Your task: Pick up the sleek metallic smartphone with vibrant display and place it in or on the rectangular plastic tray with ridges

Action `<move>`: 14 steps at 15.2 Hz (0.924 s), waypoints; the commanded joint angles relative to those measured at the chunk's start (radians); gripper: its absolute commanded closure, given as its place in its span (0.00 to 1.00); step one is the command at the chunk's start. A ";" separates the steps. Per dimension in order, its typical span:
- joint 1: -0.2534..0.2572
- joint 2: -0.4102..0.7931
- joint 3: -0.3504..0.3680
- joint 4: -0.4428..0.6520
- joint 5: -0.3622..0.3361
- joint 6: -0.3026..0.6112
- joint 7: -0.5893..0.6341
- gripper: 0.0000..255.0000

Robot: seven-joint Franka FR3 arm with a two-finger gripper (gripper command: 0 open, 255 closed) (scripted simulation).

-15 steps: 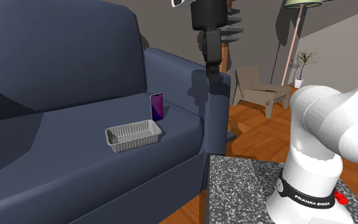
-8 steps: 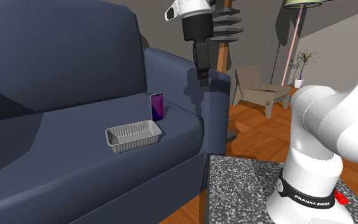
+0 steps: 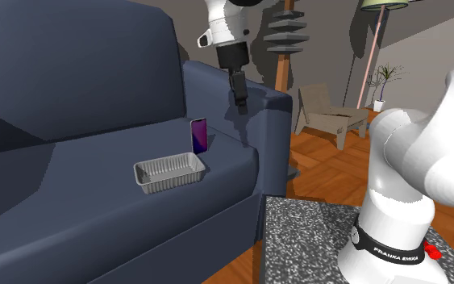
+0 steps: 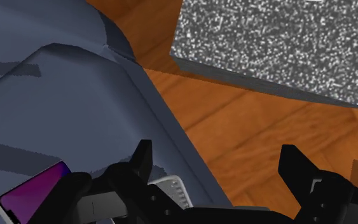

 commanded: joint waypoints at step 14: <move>-0.045 0.528 -0.172 0.356 -0.007 0.197 -0.398 0.00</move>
